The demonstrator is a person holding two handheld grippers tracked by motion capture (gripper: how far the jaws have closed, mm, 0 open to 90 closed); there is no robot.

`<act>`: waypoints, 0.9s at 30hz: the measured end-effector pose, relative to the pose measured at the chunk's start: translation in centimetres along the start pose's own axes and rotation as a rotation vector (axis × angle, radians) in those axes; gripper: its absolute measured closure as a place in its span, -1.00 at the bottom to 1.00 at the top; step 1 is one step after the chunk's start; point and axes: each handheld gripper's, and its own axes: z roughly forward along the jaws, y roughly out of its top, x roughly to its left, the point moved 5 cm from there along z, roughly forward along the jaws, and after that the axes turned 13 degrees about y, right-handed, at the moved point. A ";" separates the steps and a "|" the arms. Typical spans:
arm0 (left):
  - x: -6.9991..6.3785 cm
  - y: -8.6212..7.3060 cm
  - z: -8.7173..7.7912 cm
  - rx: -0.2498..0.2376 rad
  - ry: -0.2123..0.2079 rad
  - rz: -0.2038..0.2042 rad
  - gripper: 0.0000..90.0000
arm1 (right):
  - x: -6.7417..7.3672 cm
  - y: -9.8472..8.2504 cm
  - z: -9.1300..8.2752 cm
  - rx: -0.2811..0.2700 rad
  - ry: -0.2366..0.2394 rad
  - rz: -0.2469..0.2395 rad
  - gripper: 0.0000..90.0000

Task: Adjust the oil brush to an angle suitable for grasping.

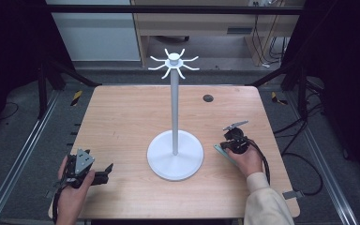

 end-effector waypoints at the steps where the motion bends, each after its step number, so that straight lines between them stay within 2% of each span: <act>1: 0.0 0.0 0.0 -0.001 0.001 -0.001 -0.94 | 0.1 0.0 0.0 0.004 0.006 -0.002 1.00; 5: 0.0 0.0 0.0 0.000 0.001 0.000 -0.94 | 0.2 0.0 0.0 0.010 0.015 -0.009 1.00; 7: 0.0 0.0 0.0 0.000 0.001 0.002 -0.94 | 0.5 -0.1 0.0 0.017 0.048 -0.025 1.00; 9: 0.0 0.0 0.0 0.000 0.001 0.002 -0.94 | 0.8 -0.1 0.0 0.017 0.059 -0.020 1.00; 12: 0.0 0.0 0.0 0.001 0.001 0.002 -0.94 | 1.5 -0.2 -0.1 0.028 0.110 -0.048 1.00; 15: 0.0 0.0 0.0 0.001 0.001 0.003 -0.94 | 1.8 -0.3 -0.1 0.033 0.132 -0.065 1.00; 20: 0.0 0.0 0.0 -0.001 0.000 0.002 -0.94 | 1.7 -0.2 0.0 0.024 0.119 -0.054 1.00; 22: 0.0 0.0 0.0 0.000 0.000 0.003 -0.94 | 1.1 -0.2 -0.1 0.026 0.081 -0.049 1.00; 24: -0.1 0.0 0.0 0.000 0.000 0.003 -0.94 | 0.9 -0.4 0.0 0.033 0.069 -0.043 1.00; 27: -0.1 0.0 0.0 0.000 0.001 0.003 -0.94 | 1.0 -0.4 0.1 0.038 0.068 -0.040 1.00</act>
